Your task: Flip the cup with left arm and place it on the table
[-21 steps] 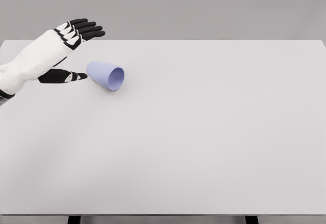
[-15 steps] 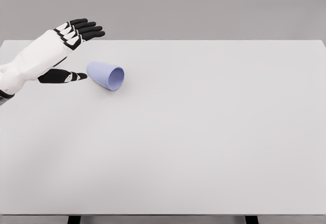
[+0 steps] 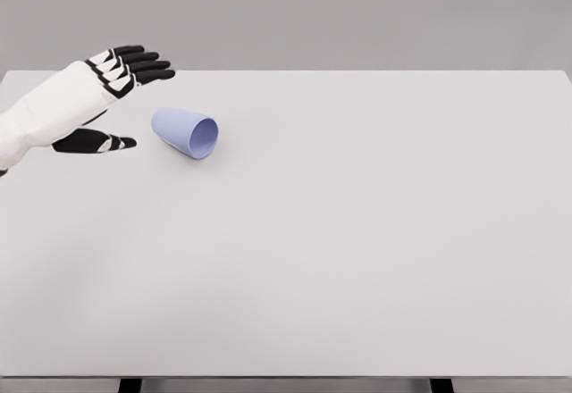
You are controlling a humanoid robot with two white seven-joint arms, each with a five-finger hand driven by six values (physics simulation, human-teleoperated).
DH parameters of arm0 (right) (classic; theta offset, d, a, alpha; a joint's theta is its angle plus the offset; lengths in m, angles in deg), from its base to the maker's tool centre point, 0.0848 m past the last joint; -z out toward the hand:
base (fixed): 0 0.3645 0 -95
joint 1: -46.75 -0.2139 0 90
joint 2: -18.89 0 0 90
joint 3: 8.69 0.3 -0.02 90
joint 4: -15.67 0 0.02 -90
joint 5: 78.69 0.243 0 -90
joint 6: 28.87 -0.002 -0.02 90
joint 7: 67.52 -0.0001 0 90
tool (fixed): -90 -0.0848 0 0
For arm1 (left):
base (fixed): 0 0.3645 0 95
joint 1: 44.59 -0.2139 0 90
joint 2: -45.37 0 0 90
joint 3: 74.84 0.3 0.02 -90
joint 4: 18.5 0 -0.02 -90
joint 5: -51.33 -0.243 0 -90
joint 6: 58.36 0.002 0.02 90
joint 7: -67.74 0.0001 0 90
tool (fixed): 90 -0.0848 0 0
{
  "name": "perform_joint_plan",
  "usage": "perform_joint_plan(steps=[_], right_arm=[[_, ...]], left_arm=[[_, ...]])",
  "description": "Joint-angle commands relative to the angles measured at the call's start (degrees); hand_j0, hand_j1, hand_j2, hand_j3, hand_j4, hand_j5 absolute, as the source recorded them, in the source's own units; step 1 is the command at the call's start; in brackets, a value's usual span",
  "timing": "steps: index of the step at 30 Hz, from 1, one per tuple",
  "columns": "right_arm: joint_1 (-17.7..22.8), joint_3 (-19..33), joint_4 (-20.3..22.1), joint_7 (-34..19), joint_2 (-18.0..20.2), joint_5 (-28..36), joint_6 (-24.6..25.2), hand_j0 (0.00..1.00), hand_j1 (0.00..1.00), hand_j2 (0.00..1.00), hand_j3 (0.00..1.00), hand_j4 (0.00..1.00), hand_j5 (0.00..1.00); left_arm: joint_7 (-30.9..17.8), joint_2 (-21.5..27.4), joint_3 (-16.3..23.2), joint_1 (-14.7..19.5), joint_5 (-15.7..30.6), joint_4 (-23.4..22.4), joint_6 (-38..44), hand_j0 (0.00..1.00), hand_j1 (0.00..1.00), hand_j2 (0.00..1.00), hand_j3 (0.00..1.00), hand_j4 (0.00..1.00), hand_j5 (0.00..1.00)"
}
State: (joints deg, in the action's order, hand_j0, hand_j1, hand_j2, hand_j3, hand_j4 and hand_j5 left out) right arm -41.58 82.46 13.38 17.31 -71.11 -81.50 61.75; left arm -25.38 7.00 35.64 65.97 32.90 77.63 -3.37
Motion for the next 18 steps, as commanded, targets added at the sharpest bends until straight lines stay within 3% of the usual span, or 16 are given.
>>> perform_joint_plan(steps=[1, 7, 9, 18], right_arm=[[0.0, 0.0, 0.0, 0.0, 0.0, 0.0, 0.0, 1.00, 1.00, 1.00, 1.00, 1.00, 1.00], [0.0, 0.0, -0.1, 0.0, 0.0, 0.0, 0.0, 1.00, 1.00, 1.00, 1.00, 1.00, 1.00], [0.0, 0.0, 0.0, 0.0, 0.0, 0.0, 0.0, 1.00, 1.00, 1.00, 1.00, 1.00, 1.00], [0.0, 0.0, 0.0, 0.0, 0.0, 0.0, 0.0, 1.00, 1.00, 1.00, 1.00, 1.00, 1.00]], left_arm=[[0.1, 0.8, 1.1, 0.0, 0.3, 0.0, 0.0, 1.00, 1.00, 1.00, 1.00, 1.00, 1.00], [0.0, 1.1, 3.0, 0.4, 1.0, -0.3, 0.0, 1.00, 1.00, 1.00, 1.00, 1.00, 1.00], [-0.2, 0.5, 5.1, 1.9, 1.0, 0.5, 7.0, 1.00, 1.00, 1.00, 1.00, 1.00, 1.00], [-9.4, -0.4, 14.1, 9.1, 7.4, -0.7, 18.9, 1.00, 1.00, 1.00, 1.00, 1.00, 1.00]])
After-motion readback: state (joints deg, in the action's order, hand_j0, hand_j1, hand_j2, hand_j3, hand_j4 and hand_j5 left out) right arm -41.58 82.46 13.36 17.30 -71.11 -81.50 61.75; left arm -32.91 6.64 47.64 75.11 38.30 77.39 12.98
